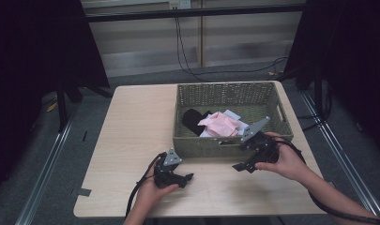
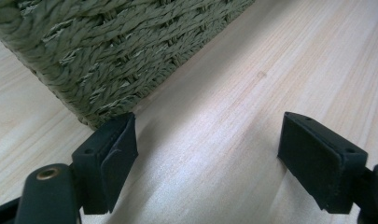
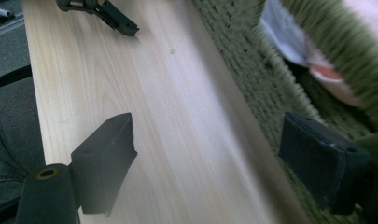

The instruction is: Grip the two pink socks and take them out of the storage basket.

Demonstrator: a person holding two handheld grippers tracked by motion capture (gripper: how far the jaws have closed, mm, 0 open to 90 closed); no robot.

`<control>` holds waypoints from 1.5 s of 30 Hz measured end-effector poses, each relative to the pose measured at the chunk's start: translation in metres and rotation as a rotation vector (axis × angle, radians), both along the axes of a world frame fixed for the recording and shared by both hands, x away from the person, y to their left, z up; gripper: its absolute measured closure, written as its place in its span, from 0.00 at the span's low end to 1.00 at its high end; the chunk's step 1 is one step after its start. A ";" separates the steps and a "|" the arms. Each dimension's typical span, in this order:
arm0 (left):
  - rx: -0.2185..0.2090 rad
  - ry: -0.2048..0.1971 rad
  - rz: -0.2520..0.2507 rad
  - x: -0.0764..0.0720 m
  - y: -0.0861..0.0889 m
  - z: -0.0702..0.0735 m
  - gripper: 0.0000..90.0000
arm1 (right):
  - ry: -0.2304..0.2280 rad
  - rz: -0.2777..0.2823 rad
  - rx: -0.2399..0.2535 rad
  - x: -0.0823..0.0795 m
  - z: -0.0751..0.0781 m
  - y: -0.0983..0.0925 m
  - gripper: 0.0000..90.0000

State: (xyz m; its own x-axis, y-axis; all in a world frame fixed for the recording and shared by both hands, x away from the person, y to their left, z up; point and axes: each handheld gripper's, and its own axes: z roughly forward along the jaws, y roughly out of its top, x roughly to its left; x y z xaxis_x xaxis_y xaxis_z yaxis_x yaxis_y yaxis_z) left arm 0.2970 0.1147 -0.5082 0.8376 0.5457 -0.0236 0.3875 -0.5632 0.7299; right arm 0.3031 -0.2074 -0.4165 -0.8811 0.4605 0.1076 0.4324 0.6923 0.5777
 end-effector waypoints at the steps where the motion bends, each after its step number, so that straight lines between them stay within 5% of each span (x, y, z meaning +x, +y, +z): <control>1: 0.000 -0.001 0.000 0.000 0.000 0.000 0.21 | 0.010 0.000 0.002 0.001 0.003 -0.001 0.21; 25: -0.001 0.000 0.000 0.000 0.000 0.000 0.21 | 0.021 0.039 -0.060 0.021 0.060 0.003 0.24; 34: -0.013 0.001 0.008 0.000 -0.001 -0.001 0.21 | 0.038 0.004 -0.045 0.046 0.072 -0.001 0.25; 45: -0.007 -0.001 0.005 0.000 0.000 0.000 0.21 | 0.042 -0.091 -0.095 0.089 0.068 -0.011 0.26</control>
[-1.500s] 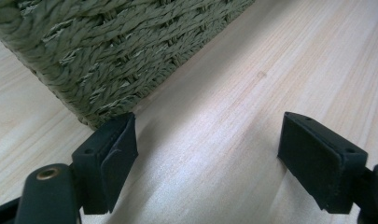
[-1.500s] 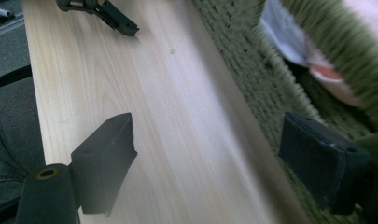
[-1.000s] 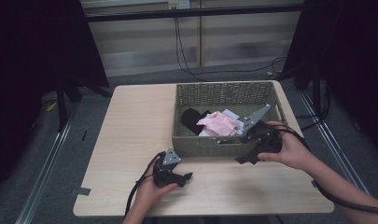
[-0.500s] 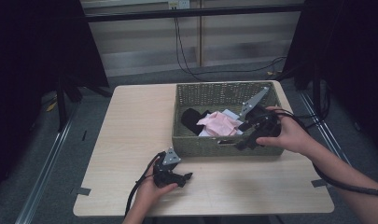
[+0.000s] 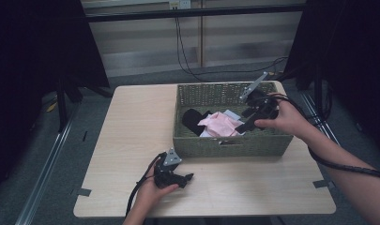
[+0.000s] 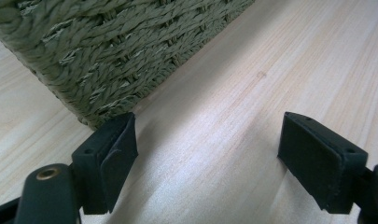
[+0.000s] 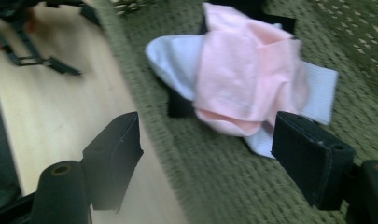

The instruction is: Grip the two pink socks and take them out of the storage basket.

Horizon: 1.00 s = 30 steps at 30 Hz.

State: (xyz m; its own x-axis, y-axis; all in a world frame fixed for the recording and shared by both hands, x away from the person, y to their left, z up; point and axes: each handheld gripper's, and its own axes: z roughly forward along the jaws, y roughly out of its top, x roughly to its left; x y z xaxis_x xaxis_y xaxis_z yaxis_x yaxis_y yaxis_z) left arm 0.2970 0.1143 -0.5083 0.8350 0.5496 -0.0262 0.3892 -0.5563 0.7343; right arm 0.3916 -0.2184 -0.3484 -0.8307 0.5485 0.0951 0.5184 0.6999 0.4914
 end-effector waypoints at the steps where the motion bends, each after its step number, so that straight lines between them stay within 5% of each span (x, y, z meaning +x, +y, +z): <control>1: 0.004 -0.001 -0.003 0.000 0.000 0.000 0.21 | 0.001 -0.011 0.000 0.004 -0.002 -0.001 0.26; 9: 0.003 0.000 -0.005 0.000 0.000 0.000 0.21 | 0.025 -0.052 0.031 0.026 -0.021 0.001 0.36; 20: 0.005 0.000 -0.004 0.000 0.000 0.000 0.21 | 0.062 -0.021 0.017 0.046 -0.050 0.023 0.55; 30: 0.003 -0.002 -0.002 0.000 0.000 0.000 0.21 | 0.083 -0.025 -0.025 0.056 -0.073 0.036 0.55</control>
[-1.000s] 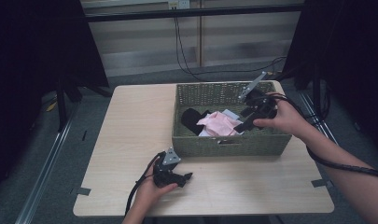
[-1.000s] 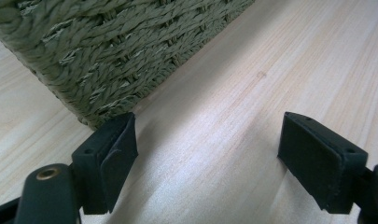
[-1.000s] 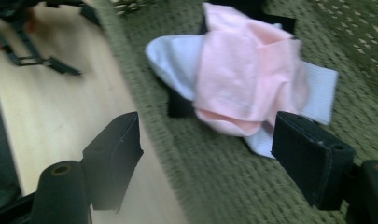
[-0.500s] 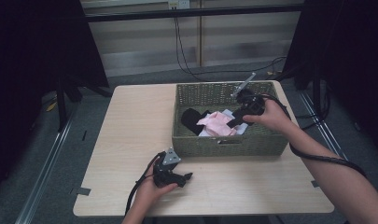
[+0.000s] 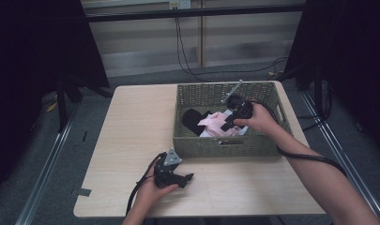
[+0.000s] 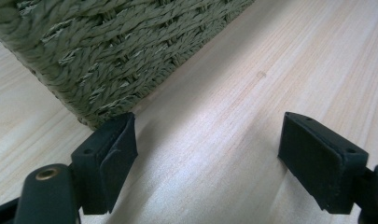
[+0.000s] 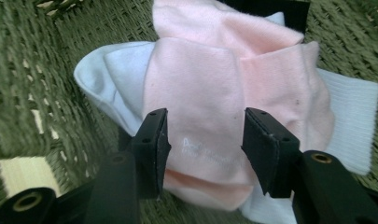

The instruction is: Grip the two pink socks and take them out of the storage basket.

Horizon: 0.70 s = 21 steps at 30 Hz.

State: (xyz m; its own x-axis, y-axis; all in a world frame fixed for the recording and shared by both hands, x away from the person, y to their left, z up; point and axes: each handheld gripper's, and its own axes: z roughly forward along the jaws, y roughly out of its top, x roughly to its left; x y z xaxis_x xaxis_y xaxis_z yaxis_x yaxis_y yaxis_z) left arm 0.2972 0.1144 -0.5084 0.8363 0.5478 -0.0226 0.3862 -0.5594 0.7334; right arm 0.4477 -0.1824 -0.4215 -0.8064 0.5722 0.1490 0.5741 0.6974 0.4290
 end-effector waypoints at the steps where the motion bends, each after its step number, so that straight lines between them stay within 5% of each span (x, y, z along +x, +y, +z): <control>1: 0.000 0.000 0.000 0.000 0.000 0.000 0.21 | 0.002 0.002 0.001 0.001 -0.002 0.001 0.55; 6: 0.000 0.000 0.000 0.000 0.000 0.000 0.21 | 0.032 0.007 -0.018 0.001 -0.011 0.007 0.61; 11: -0.001 -0.001 0.000 0.000 0.000 0.000 0.21 | 0.060 0.019 -0.048 0.001 -0.011 0.004 0.89; 13: 0.000 -0.001 0.000 0.000 0.000 0.000 0.21 | 0.086 0.015 -0.022 0.000 -0.010 0.002 0.99; 21: 0.000 0.000 0.000 0.000 0.000 0.000 0.21 | 0.088 0.009 -0.018 -0.001 -0.003 -0.003 1.00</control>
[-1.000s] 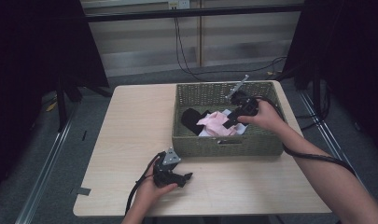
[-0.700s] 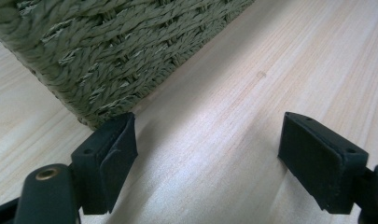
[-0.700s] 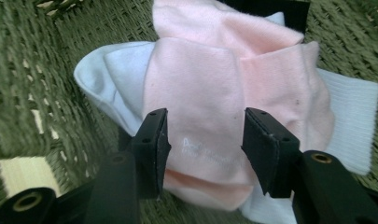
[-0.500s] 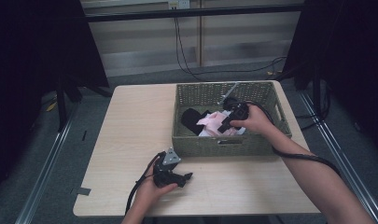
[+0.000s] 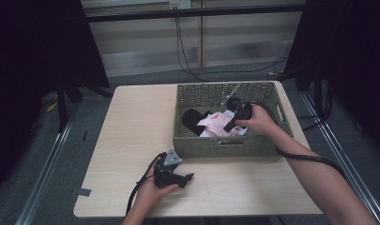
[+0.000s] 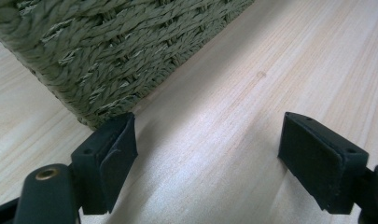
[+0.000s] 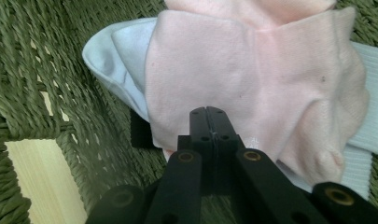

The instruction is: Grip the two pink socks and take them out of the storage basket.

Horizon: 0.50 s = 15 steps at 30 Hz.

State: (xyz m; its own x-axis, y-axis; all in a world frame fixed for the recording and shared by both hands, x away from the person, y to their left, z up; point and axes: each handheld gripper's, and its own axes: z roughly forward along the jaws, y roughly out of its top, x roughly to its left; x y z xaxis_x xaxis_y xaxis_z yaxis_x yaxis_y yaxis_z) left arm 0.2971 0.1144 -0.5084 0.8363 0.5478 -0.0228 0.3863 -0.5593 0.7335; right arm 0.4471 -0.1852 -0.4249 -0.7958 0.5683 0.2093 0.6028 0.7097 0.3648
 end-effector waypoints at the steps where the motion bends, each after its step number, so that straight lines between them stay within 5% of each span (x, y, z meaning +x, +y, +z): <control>1: 0.000 0.000 0.000 0.000 0.000 0.000 0.21 | -0.002 -0.011 0.007 0.000 0.000 0.000 0.90; 3: 0.000 0.000 0.000 0.000 0.000 0.000 0.21 | -0.024 -0.019 0.012 0.002 -0.002 0.001 0.74; 9: 0.000 0.000 0.000 0.000 0.000 0.000 0.21 | -0.032 -0.024 -0.009 0.005 -0.008 0.006 0.62; 13: 0.000 0.000 0.000 0.000 0.000 0.000 0.21 | -0.045 -0.035 -0.022 0.010 -0.011 0.008 0.60; 15: 0.000 0.000 -0.001 0.000 0.000 0.000 0.21 | -0.025 -0.035 -0.012 0.012 -0.013 0.007 0.70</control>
State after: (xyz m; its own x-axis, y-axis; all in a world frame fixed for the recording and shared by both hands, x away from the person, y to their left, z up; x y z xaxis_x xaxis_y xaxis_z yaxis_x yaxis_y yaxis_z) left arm 0.2972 0.1144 -0.5084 0.8366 0.5474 -0.0230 0.3862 -0.5595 0.7334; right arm 0.4591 -0.1779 -0.4379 -0.7803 0.5981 0.1828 0.6180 0.6929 0.3713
